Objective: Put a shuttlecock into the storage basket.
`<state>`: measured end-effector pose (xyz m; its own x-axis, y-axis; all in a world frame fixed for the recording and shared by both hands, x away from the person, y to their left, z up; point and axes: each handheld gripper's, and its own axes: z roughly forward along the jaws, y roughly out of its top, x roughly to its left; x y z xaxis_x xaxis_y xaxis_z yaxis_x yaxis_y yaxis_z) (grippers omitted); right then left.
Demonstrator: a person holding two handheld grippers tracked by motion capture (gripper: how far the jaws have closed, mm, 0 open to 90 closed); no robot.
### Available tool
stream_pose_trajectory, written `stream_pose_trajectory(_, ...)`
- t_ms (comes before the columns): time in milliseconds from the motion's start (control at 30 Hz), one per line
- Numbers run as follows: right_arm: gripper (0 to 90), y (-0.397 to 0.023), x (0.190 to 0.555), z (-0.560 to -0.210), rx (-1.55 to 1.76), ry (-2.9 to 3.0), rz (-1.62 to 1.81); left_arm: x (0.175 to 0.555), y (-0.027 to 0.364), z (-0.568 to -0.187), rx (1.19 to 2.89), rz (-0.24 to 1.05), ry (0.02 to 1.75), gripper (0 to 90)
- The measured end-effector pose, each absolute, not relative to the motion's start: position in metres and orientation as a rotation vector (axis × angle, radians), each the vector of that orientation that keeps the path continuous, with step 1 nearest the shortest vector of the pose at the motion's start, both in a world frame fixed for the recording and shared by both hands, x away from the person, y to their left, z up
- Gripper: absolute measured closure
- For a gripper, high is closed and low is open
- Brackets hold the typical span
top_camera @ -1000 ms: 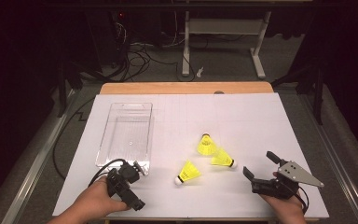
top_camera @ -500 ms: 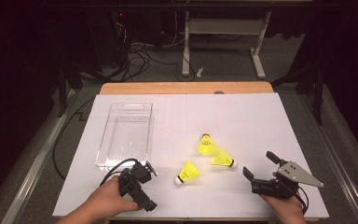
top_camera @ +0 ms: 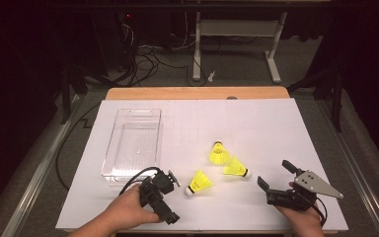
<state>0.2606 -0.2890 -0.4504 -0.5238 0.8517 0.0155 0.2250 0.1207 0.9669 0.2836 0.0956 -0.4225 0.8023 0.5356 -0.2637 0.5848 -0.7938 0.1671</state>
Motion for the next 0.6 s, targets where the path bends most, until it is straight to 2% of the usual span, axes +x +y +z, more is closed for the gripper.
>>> stream_pose_trajectory(600,0.2,-0.289,0.261,-0.450,1.039,1.837,1.428,0.290,0.072,-0.413,2.755,-0.280,0.820,0.7)
